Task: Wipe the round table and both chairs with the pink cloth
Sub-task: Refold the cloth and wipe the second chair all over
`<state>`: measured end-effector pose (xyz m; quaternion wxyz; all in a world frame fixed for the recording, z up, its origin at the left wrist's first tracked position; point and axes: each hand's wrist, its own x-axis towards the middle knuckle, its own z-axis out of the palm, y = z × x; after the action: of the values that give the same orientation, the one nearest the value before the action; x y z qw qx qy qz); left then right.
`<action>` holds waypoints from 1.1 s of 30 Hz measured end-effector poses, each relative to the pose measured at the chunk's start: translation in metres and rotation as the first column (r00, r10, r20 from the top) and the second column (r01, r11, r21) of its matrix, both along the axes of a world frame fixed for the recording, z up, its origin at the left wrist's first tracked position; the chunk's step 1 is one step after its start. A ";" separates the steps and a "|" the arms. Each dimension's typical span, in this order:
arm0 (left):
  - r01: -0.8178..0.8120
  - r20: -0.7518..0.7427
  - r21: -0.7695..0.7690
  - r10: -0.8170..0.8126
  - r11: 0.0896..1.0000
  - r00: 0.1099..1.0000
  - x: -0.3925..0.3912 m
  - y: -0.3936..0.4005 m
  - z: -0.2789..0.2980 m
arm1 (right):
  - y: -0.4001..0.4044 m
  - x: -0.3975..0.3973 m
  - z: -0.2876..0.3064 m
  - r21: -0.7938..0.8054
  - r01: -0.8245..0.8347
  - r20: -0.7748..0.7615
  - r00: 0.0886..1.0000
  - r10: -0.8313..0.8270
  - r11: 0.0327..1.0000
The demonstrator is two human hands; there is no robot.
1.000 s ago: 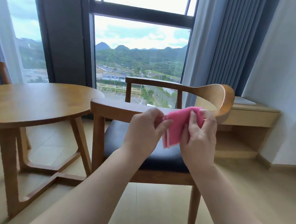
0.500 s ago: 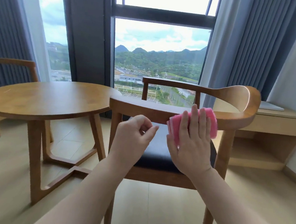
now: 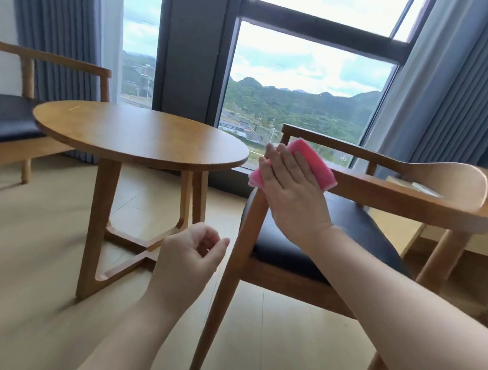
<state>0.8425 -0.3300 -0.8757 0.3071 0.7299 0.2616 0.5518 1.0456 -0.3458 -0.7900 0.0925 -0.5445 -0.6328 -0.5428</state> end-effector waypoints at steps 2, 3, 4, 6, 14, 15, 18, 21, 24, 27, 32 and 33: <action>0.032 -0.021 0.025 -0.031 0.999 0.999 -0.008 0.005 -0.003 | 0.018 -0.010 -0.003 -0.061 -0.028 0.032 0.999 0.030 0.998; 0.041 -0.036 0.050 -0.039 0.998 0.999 -0.012 0.007 -0.005 | 0.024 -0.012 -0.005 -0.080 -0.032 0.053 0.998 0.036 0.996; 0.046 -0.053 0.072 -0.043 0.996 0.998 -0.014 0.010 -0.007 | 0.030 -0.012 -0.006 -0.094 -0.033 0.078 0.996 0.040 0.995; 0.059 -0.085 0.083 -0.052 0.995 0.995 -0.018 0.015 -0.013 | 0.036 -0.011 -0.012 -0.115 -0.031 0.120 0.992 0.044 0.993; 0.055 -0.118 0.039 -0.050 0.998 0.992 -0.022 0.031 -0.031 | 0.046 -0.003 -0.047 -0.184 0.043 0.190 0.982 -0.008 0.982; 0.048 -0.127 0.040 -0.042 0.998 0.991 -0.022 0.033 -0.032 | 0.046 -0.004 -0.055 -0.201 0.031 0.198 0.980 0.009 0.979; 0.034 -0.154 0.026 -0.030 0.999 0.988 -0.024 0.036 -0.039 | 0.036 -0.004 -0.096 -0.310 0.073 0.301 0.953 0.025 0.948; 0.021 -0.166 0.007 -0.020 1.000 0.986 -0.025 0.037 -0.043 | 0.023 -0.002 -0.135 -0.428 0.166 0.368 0.930 0.004 0.889; 0.009 -0.179 0.003 -0.008 1.000 0.984 -0.026 0.038 -0.047 | 0.018 0.001 -0.154 -0.488 0.175 0.386 0.922 0.032 0.855; 0.011 -0.192 0.003 -0.010 1.000 0.981 -0.028 0.038 -0.050 | 0.017 0.006 -0.149 -0.507 0.053 0.317 0.940 0.129 0.861; 0.024 -0.189 0.010 -0.022 1.000 0.982 -0.026 0.037 -0.049 | 0.016 0.018 -0.130 -0.477 0.030 0.362 0.917 0.165 0.878; 0.025 -0.188 0.010 -0.022 1.000 0.982 -0.026 0.037 -0.048 | 0.017 0.020 -0.124 -0.456 0.032 0.368 0.917 0.155 0.889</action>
<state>0.8168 -0.2930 -0.9240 0.2831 0.7836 0.2773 0.4785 1.0658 -0.3292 -0.9138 -0.1487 -0.4095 -0.7644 -0.4752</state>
